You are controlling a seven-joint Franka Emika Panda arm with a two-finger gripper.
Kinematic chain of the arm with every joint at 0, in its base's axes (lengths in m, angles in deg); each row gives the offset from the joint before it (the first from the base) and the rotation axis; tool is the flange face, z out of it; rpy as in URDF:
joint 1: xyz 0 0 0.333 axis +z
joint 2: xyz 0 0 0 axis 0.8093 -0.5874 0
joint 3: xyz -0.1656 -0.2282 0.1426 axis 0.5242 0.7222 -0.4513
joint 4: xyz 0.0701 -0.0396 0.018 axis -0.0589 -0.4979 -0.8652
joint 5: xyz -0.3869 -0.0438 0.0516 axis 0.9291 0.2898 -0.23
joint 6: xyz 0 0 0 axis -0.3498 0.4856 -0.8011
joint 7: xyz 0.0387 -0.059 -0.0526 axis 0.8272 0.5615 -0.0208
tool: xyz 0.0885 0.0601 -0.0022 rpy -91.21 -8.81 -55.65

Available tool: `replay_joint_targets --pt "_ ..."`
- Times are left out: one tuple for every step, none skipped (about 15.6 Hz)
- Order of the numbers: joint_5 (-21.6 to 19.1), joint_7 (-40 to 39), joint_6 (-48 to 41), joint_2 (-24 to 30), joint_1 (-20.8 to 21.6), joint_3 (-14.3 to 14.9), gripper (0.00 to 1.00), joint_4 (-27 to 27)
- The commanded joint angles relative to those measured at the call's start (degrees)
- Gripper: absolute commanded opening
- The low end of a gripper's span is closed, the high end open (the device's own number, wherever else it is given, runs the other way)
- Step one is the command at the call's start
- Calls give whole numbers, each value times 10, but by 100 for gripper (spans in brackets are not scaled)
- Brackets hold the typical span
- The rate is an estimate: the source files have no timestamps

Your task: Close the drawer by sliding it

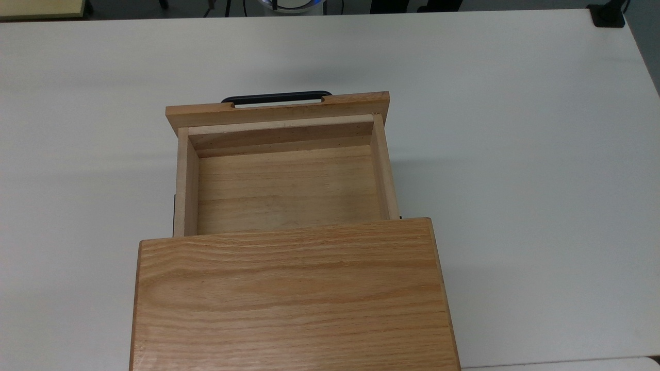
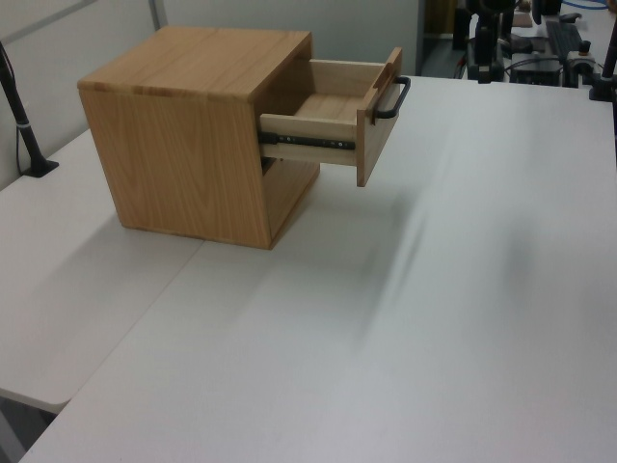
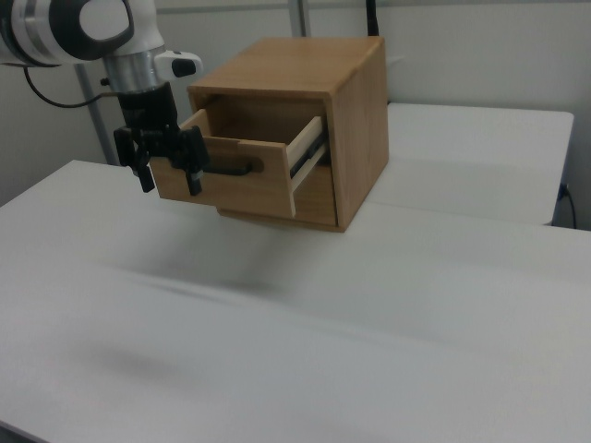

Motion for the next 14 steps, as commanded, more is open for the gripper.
replay_joint_targets --pt "-12 -8 1 -2 4 1 100 16" --pt "-12 -8 0 -3 5 1 100 15" --pt "-12 -8 0 -4 5 1 100 16" --pt "-12 -8 1 -5 5 1 100 16" --pt "-12 -8 0 -4 5 1 100 16" --pt "-12 -8 -1 -3 4 1 100 16" --pt "-12 -8 -3 -2 4 1 100 16" --pt "-12 -8 -3 -3 4 1 100 16" --pt "-12 -9 -1 -3 4 1 100 16" --pt "-12 -9 1 -5 5 1 100 16" --pt "-12 -9 2 -6 4 1 98 16" --pt "-15 -9 3 -7 3 1 81 16" --pt "-19 -9 4 -7 3 1 60 15" --pt "-25 -11 6 -10 3 1 36 15"
